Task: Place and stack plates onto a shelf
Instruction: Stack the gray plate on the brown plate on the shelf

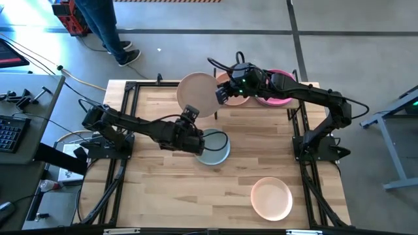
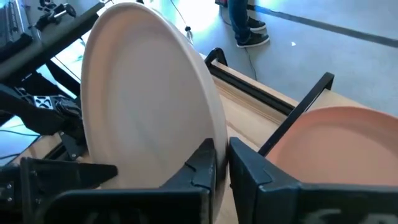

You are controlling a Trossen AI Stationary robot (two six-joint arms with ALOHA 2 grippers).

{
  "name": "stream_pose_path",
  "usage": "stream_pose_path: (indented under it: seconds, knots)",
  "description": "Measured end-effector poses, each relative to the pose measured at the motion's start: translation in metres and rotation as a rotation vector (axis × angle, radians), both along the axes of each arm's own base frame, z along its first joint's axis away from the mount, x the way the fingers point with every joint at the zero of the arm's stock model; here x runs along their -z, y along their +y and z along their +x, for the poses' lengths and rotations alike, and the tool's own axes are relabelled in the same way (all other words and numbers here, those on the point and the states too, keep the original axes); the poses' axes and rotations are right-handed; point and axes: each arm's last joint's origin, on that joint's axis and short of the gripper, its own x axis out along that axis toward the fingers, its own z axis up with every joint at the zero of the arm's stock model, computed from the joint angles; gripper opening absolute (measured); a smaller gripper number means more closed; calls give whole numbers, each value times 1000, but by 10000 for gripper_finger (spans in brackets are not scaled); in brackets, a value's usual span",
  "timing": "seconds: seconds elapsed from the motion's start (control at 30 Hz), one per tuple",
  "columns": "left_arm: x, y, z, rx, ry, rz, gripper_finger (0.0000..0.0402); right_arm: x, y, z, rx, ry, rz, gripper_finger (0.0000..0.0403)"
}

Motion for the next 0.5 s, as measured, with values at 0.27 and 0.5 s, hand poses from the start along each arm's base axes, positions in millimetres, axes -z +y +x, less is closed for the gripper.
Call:
stream_pose_path:
  seconds: [0.27,0.5]
  knots:
    - [0,0,0,-22,-41,-18,3,1,0,-1,17,-3,24,4]
    - [0,0,0,-40,-75,-36,19,1,0,-1,25,-6,31,2]
